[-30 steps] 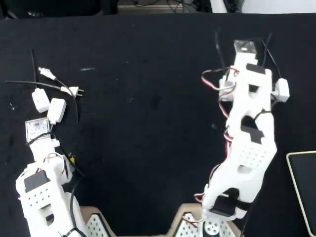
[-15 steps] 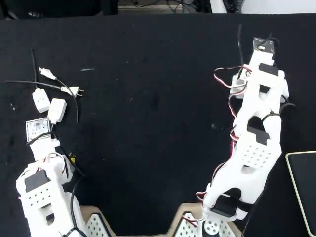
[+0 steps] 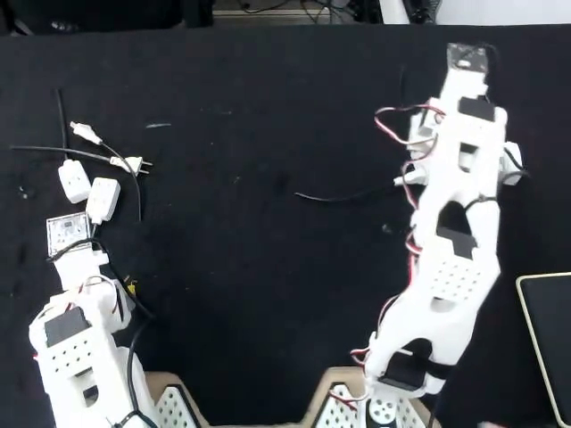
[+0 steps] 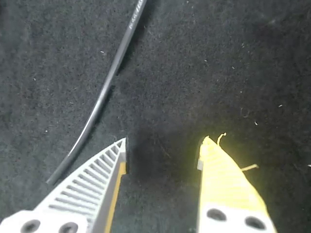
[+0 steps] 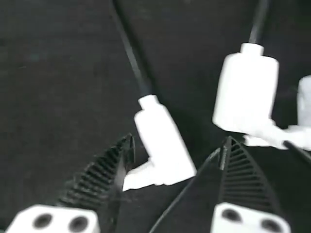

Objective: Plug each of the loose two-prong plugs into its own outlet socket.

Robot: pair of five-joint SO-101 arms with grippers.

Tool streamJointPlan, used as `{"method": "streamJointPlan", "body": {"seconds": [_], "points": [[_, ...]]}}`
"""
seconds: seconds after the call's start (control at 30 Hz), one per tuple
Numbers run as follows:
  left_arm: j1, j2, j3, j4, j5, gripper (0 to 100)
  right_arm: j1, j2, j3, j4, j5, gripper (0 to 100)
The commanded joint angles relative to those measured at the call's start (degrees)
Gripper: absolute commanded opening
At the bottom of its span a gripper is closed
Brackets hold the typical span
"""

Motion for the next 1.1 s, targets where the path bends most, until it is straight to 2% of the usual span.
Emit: {"method": "streamJointPlan", "body": {"seconds": [0.0,0.17,0.4,0.8,1.07], "points": [[0.22,-0.79,-1.45,-0.79,-0.18,25,-5.54,-8.13,-3.82,4.13,-0.35,25.8],[0.22,-0.79,-1.45,-0.79,-0.18,25,-14.07,-15.69,-0.22,10.55,-3.25,25.7],[0.22,-0.79,-1.45,-0.44,-0.18,25,-24.53,-28.70,15.87,7.56,-3.60,25.5],[0.13,-0.79,-1.45,-0.70,-0.26,25,-40.88,-51.03,59.82,-19.34,-3.60,25.5],[-0.48,-0.79,-4.26,-0.35,-0.62,25,-42.73,-52.35,74.77,-34.81,-3.60,25.5]]}}
